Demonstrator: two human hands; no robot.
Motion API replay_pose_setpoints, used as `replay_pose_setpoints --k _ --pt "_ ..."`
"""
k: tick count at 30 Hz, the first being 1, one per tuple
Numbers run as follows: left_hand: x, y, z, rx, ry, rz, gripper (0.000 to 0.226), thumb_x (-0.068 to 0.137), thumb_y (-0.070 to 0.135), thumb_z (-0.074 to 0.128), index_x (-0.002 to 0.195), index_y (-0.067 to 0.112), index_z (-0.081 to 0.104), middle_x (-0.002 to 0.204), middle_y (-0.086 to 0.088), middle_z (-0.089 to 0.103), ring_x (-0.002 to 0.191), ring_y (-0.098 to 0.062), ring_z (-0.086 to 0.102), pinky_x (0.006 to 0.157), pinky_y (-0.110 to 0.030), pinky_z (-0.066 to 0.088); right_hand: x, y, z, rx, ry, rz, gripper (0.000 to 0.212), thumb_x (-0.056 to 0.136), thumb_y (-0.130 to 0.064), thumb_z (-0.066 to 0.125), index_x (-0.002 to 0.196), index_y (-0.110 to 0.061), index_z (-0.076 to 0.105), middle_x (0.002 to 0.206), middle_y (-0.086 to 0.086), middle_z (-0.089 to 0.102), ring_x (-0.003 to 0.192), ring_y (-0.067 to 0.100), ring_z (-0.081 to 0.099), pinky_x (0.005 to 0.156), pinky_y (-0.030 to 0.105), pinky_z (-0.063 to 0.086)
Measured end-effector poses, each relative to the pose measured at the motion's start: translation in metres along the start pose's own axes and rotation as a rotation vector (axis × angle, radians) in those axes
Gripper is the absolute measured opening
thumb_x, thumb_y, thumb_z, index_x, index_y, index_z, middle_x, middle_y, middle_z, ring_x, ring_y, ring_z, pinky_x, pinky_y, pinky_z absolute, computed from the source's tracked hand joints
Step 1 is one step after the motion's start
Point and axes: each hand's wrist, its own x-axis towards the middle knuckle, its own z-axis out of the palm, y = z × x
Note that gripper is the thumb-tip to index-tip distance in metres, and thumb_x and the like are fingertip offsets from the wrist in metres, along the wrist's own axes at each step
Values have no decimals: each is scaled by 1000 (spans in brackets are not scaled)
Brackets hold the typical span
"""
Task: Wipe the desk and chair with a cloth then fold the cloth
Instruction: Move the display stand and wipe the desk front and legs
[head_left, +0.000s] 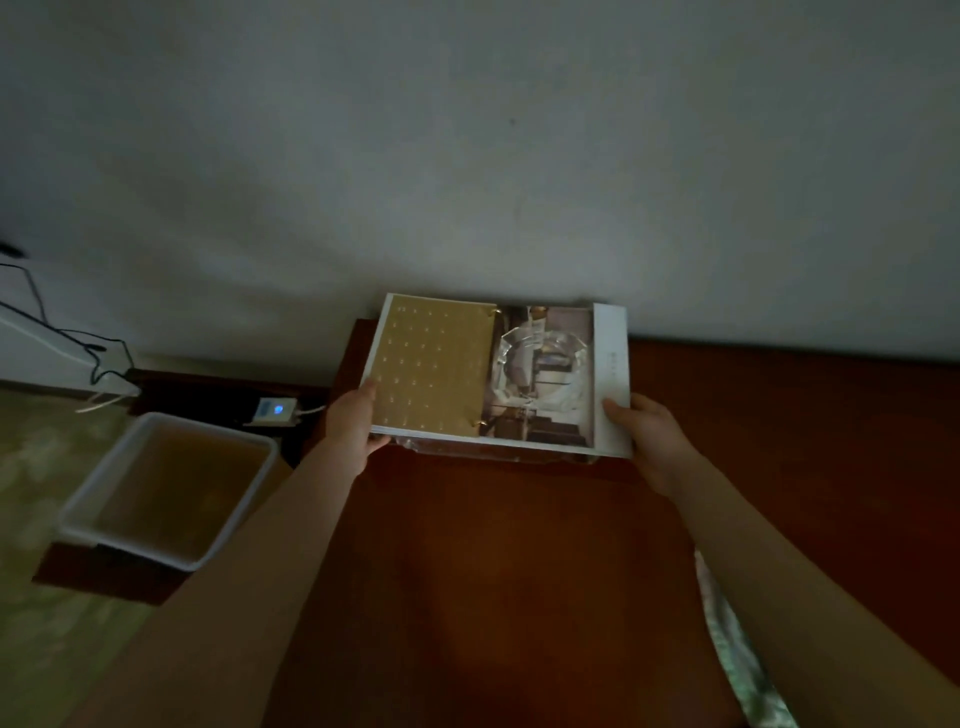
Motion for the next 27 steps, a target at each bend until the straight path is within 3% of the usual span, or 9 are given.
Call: replay_pose_setpoints --k 4,9,13,15,23,25,27 --pt "31 13 -50 47 -35 31 39 98 36 45 131 16 46 127 -11 52 114 -27 52 88 -43 52 6 1 58 -23 -11 21 38 94 -15 54 130 -3 49 119 13 61 106 31 61 75 44 56" --pt "50 28 -80 61 -152 52 39 100 35 42 134 15 45 129 -9 54 115 -26 53 90 -43 49 8 0 98 -37 95 40 40 94 -14 53 133 -4 47 124 14 58 112 32 57 97 53 46" --pt "55 34 -85 110 -196 71 38 100 36 40 132 16 47 130 -9 53 116 -27 53 83 -42 50 6 -3 107 -40 156 50 38 95 -9 50 131 1 45 113 12 59 104 30 57 95 49 46" --pt "55 34 -83 133 -208 91 39 100 35 40 134 16 47 132 -9 52 118 -27 51 87 -43 48 3 -7 106 -48 174 52 37 95 -8 49 130 1 45 106 10 59 97 26 57 89 45 47" --pt "54 34 -76 216 -269 132 46 100 37 40 138 13 43 140 -9 46 126 -28 46 98 -44 47 4 -14 104 -72 322 96 40 95 -11 50 133 0 43 129 19 53 117 37 51 97 54 44" --pt "57 33 -75 297 -294 131 49 100 41 36 143 16 37 143 -7 41 128 -28 43 100 -43 43 3 -14 109 -105 383 84 40 94 -12 53 133 -3 45 131 18 52 117 35 51 98 52 44" --pt "58 32 -71 516 -225 245 55 99 44 36 145 14 32 144 -9 38 128 -31 42 98 -41 40 0 -13 115 -212 510 8 39 93 -10 54 132 -7 47 129 13 54 114 30 52 94 42 46"
